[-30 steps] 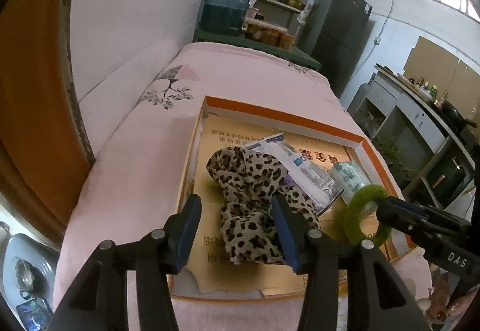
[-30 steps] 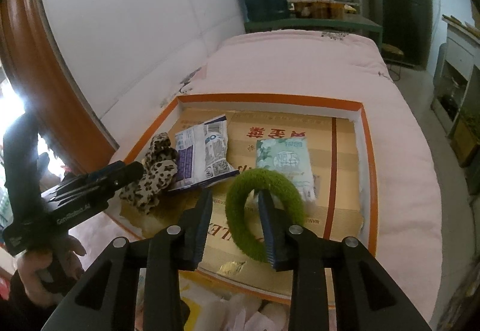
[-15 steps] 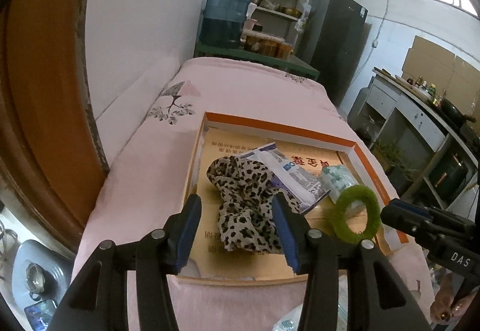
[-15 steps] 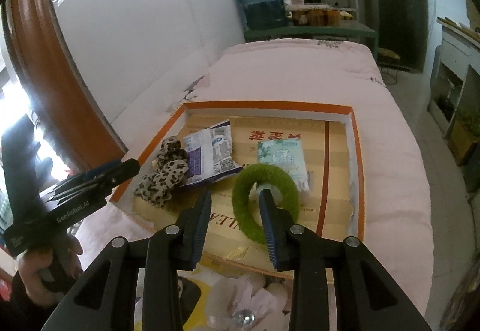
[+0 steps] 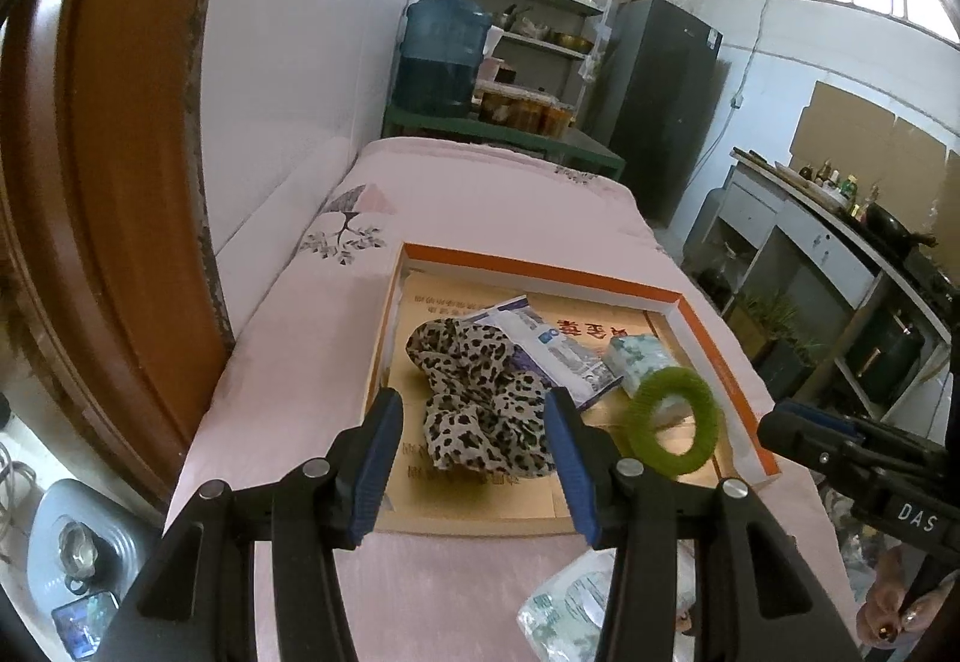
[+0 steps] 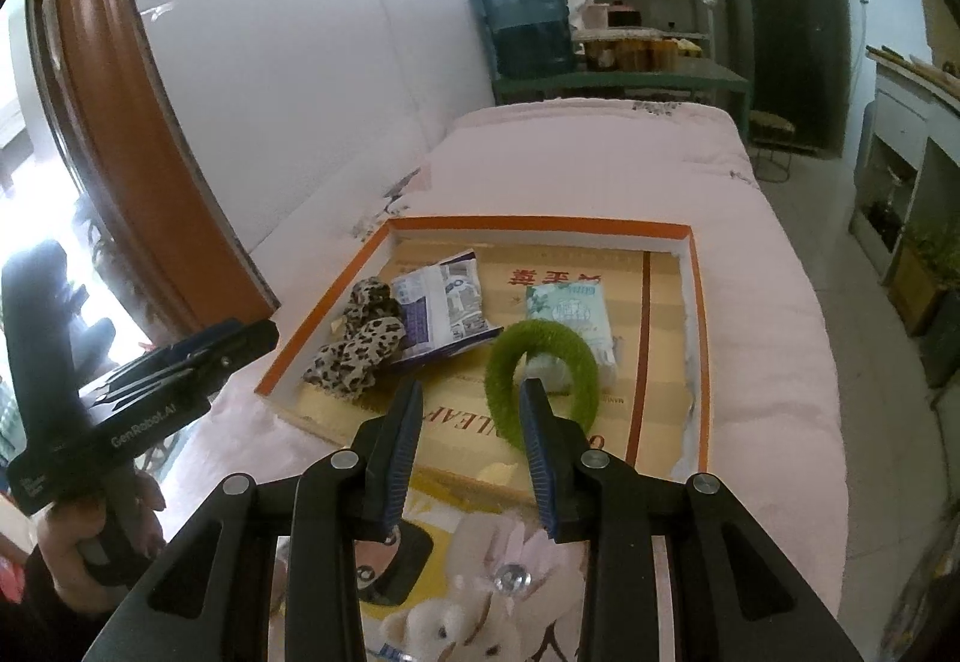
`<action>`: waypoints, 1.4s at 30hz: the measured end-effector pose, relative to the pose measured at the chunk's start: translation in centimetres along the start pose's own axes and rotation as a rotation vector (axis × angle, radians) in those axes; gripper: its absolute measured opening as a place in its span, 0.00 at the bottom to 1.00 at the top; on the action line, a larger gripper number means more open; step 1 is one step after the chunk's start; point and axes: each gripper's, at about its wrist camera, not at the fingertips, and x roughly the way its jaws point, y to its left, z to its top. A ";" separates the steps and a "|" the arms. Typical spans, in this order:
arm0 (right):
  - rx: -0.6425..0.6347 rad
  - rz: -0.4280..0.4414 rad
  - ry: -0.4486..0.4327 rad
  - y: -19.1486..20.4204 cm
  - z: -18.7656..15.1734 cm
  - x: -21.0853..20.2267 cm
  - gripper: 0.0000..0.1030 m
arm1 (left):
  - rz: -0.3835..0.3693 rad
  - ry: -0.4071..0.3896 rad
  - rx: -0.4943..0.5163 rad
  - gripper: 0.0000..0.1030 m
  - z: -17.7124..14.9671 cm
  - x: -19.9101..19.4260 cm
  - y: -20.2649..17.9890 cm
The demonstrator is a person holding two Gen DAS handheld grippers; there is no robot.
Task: Organize soft objects
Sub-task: 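Move both tools back toward the pile of items beside the box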
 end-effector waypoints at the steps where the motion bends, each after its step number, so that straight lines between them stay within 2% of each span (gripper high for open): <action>1: 0.000 -0.001 -0.002 0.0 0.0 -0.2 0.33 | -0.001 -0.003 0.000 0.47 0.0 -0.2 0.0; 15: -0.008 -0.005 -0.053 1.6 -1.4 -4.4 0.33 | -0.023 -0.062 0.001 0.47 -0.6 -4.7 -0.4; 29: -0.003 -0.002 -0.076 2.9 -3.3 -7.4 0.34 | -0.048 -0.079 0.010 0.47 -1.9 -7.7 -0.7; 32: 0.001 -0.001 -0.078 3.2 -3.8 -8.0 0.42 | -0.053 -0.078 0.011 0.47 -2.2 -8.0 -0.6; 36: 0.004 -0.001 -0.077 3.6 -4.6 -8.4 0.42 | -0.059 -0.073 0.017 0.47 -3.0 -8.6 -0.7; 42: 0.013 0.010 -0.063 4.2 -6.1 -9.1 0.50 | -0.068 -0.063 0.030 0.47 -4.0 -9.4 -1.0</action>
